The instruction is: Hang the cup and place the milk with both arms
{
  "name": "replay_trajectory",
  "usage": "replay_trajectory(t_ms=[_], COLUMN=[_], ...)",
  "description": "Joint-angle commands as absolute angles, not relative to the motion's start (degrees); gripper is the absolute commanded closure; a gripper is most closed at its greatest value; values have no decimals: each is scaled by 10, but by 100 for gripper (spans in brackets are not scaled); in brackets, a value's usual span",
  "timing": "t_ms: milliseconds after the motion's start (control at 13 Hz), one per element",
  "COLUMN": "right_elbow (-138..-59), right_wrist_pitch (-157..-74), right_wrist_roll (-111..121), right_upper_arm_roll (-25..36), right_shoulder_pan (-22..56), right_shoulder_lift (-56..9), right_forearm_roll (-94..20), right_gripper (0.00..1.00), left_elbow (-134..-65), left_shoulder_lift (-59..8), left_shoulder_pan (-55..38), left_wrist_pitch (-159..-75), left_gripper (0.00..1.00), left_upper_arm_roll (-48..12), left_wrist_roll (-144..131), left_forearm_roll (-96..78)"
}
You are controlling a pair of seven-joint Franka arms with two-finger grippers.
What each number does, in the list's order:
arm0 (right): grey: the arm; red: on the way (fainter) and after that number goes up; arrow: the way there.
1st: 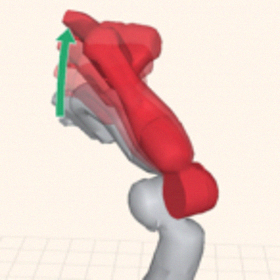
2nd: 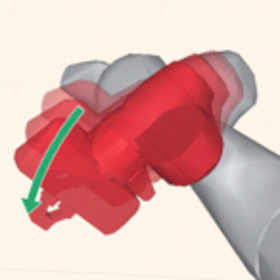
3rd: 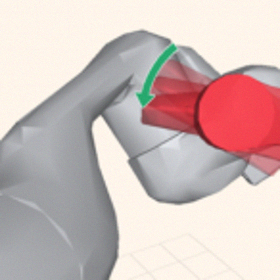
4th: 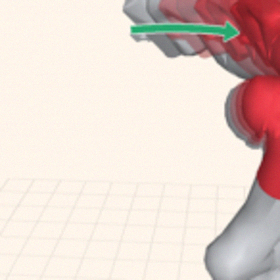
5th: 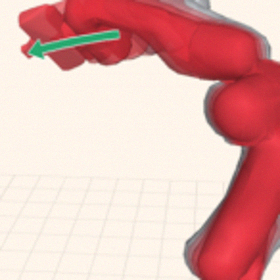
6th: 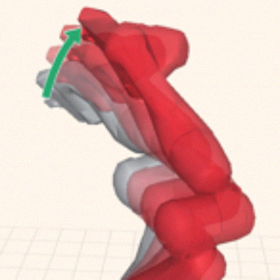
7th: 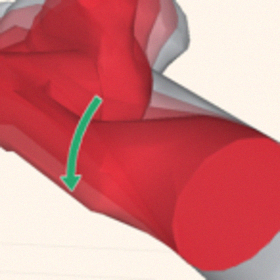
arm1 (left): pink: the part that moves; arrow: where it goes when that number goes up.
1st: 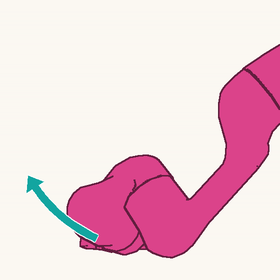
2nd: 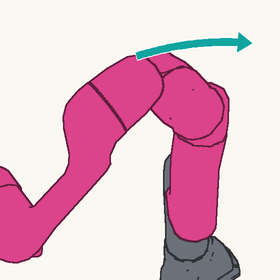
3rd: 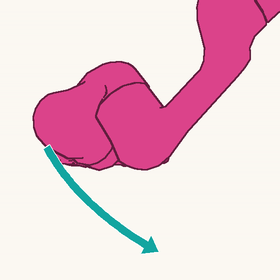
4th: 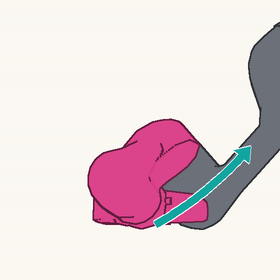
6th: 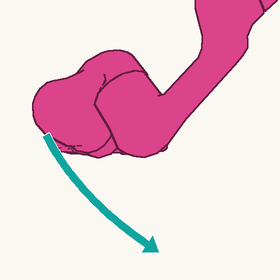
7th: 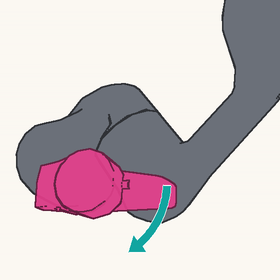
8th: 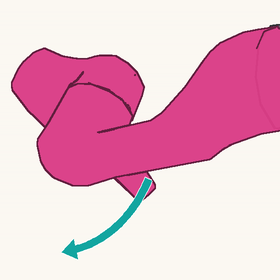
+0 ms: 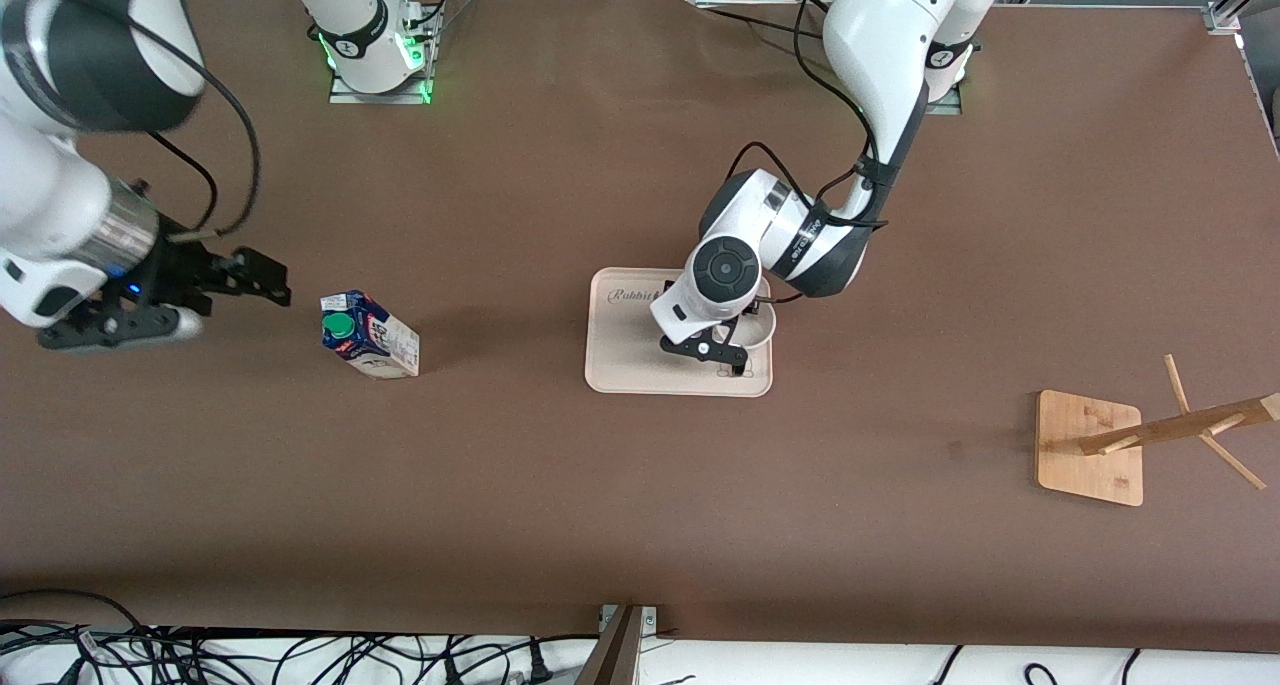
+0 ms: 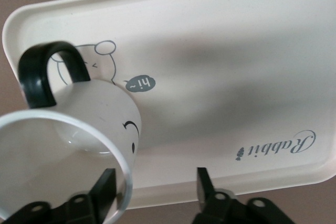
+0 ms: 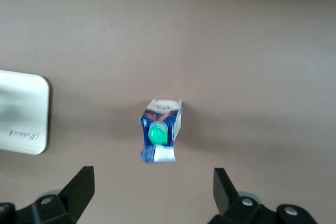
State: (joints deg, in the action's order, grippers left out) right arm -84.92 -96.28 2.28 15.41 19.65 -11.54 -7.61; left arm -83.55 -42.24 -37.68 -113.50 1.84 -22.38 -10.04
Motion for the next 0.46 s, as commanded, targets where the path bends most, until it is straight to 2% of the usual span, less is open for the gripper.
replay_trajectory(t_ms=[0, 385], right_elbow=[-871, -886], right_wrist_pitch=[-934, -933], right_wrist_roll=[26, 23], right_upper_arm_roll=[161, 162], right_shoulder_pan=[195, 195], right_shoulder_lift=[-70, -53], right_forearm_roll=[-64, -53], right_gripper=[0, 0], left_elbow=[-839, -838], left_shoulder_lift=[-414, -417], left_shoulder_pan=[-384, -383], left_wrist_pitch=[-1135, -1134], left_gripper=[100, 100], left_upper_arm_roll=[26, 31], left_wrist_roll=[-235, -235], left_forearm_roll=[-106, -104])
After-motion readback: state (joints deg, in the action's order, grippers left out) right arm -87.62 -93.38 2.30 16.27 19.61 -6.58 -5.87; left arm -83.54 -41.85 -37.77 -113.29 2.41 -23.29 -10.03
